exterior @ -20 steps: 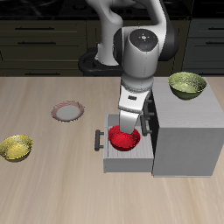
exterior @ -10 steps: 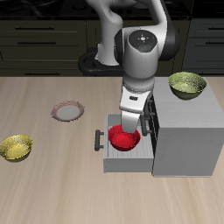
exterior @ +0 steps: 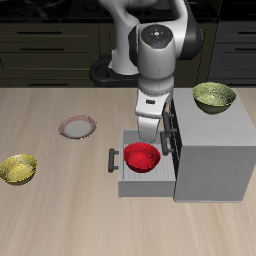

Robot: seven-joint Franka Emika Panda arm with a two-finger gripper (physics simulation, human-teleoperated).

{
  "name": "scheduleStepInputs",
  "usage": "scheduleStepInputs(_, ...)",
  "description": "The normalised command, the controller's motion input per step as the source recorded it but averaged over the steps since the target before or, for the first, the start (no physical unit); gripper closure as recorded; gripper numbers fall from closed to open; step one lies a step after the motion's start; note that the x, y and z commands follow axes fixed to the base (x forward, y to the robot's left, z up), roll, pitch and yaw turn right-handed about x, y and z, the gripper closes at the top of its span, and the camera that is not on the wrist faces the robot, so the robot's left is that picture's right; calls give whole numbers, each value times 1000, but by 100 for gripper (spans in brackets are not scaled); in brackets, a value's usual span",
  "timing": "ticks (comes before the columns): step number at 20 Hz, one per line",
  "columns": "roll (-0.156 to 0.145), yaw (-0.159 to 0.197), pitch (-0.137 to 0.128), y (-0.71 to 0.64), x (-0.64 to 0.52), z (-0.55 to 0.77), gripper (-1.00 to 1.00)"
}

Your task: Place the red bowl on the plate

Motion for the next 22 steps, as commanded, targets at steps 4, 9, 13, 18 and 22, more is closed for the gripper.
scheduleStepInputs(4,-10,52,-52,-134,-225,-40,-100)
scheduleStepInputs(9,4,31,-9,-225,-166,-101,-100)
scheduleStepInputs(13,-41,19,10,-317,-32,-123,-100)
scheduleStepInputs(18,-30,44,-25,-310,-18,-280,-100)
scheduleStepInputs(22,-23,-4,-7,-197,15,-165,-100)
